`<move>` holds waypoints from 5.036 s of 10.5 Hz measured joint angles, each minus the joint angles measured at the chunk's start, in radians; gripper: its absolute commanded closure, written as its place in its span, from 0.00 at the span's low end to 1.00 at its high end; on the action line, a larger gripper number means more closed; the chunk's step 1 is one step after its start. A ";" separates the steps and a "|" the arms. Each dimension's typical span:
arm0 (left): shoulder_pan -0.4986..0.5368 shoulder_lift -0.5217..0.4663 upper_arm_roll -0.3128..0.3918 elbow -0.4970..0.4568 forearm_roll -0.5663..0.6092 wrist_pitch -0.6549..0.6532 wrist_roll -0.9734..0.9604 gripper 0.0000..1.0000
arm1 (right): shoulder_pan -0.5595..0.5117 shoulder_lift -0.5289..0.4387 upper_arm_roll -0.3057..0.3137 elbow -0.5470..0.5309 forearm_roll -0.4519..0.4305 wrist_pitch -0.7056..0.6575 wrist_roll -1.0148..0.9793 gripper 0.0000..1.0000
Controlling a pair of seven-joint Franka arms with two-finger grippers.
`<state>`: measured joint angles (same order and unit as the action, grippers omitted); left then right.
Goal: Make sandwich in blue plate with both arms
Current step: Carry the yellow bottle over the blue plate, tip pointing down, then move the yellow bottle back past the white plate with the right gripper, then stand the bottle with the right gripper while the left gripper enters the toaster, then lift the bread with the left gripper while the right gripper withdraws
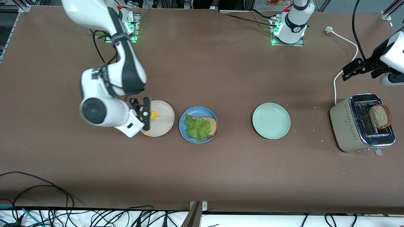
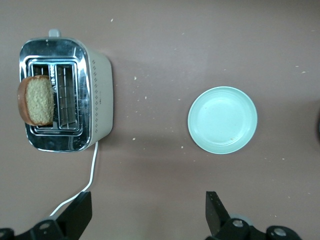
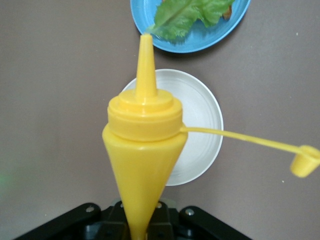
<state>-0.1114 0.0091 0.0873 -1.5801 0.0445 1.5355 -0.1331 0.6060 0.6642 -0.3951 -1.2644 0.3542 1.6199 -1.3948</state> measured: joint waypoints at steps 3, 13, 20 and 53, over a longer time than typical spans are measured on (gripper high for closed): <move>0.093 0.076 0.003 0.008 0.000 0.016 0.002 0.00 | -0.116 0.000 0.000 -0.020 0.191 -0.066 -0.243 0.95; 0.159 0.196 -0.002 0.070 0.014 0.032 0.025 0.00 | -0.401 0.132 0.013 -0.220 0.583 -0.233 -1.066 0.95; 0.325 0.342 0.004 0.132 -0.017 0.161 0.284 0.00 | -0.454 0.250 0.017 -0.227 0.664 -0.266 -1.242 0.01; 0.422 0.293 -0.056 0.207 0.004 0.029 0.539 1.00 | -0.221 -0.305 -0.112 -0.026 -0.053 -0.354 0.685 0.00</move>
<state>0.3109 0.3026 0.0314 -1.3729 0.0486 1.5649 0.4059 0.3853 0.3591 -0.5076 -1.2908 0.3008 1.2655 -0.7095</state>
